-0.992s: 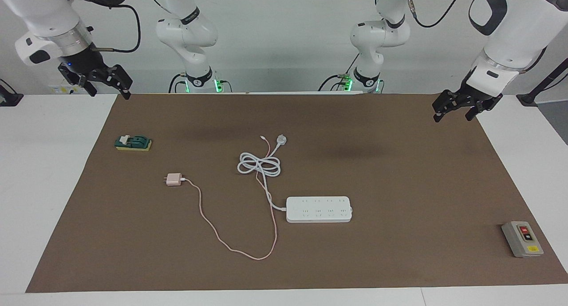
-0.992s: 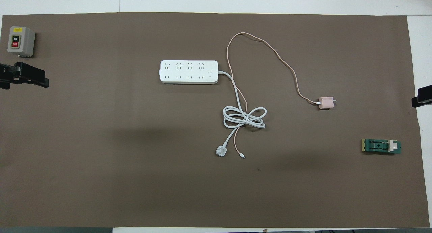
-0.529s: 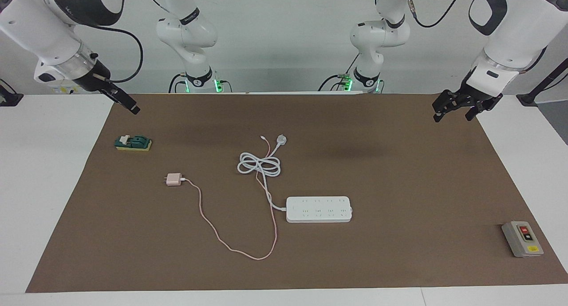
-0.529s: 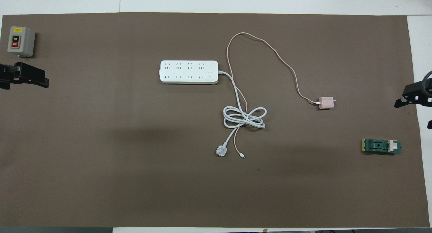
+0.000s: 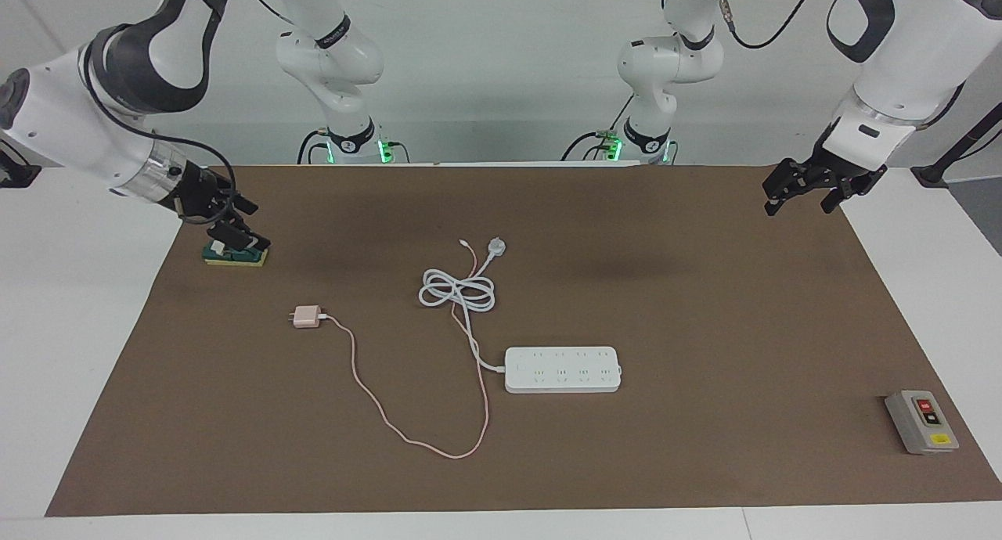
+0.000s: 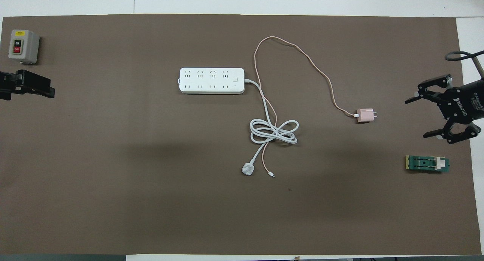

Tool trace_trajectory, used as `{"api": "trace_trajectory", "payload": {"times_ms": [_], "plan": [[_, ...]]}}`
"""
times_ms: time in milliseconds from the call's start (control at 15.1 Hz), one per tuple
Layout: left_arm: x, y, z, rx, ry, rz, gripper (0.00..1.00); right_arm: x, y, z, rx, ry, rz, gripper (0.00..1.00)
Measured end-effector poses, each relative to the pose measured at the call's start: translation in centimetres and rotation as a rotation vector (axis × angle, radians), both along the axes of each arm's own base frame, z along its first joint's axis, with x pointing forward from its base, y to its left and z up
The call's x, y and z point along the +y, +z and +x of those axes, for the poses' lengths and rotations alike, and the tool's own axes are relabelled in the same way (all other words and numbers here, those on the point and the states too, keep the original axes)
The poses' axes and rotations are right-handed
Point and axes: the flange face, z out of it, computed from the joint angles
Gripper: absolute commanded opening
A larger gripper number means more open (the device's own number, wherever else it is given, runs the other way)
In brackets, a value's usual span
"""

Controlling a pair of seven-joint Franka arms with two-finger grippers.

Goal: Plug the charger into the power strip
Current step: 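Lower the open right gripper over the pink charger plug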

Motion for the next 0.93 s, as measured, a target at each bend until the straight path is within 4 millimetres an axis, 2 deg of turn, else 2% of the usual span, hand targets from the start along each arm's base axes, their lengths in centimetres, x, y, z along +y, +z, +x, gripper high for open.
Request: {"api": "trace_trajectory", "payload": {"times_ms": [397, 728, 926], "plan": [[0.0, 0.0, 0.0, 0.001, 0.000, 0.000, 1.00, 0.1, -6.7, 1.4, 0.069, -0.220, 0.079, 1.00], [0.1, 0.2, 0.0, -0.008, 0.001, 0.000, 1.00, 0.2, -14.2, 2.2, 0.170, -0.254, 0.120, 1.00], [-0.7, 0.9, 0.2, -0.050, -0.010, -0.012, 1.00, 0.4, -16.3, 2.5, 0.160, -0.225, 0.143, 1.00]]}}
